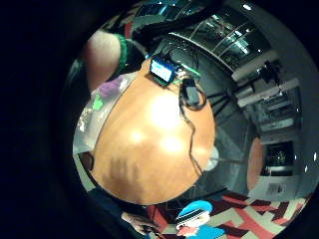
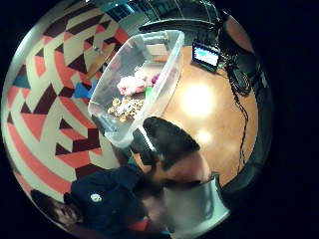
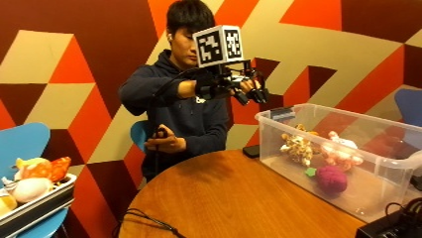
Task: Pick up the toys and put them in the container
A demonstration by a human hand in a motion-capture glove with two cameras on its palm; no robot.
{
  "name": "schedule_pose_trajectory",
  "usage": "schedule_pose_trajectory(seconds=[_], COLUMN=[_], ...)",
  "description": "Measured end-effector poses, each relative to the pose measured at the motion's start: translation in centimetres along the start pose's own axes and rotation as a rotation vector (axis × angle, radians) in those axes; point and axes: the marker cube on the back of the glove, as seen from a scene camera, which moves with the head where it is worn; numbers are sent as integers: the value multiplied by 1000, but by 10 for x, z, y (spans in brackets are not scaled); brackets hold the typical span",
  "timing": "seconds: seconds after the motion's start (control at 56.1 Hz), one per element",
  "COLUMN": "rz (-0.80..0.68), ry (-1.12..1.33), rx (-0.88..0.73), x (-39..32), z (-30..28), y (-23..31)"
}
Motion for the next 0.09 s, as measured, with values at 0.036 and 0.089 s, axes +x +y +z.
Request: schedule_pose_trajectory(seconds=[0.036, 0.089], rz=[2, 3], ry=[-4, -8], rx=[4, 5], x=[6, 12], z=[0, 0], y=[8, 15])
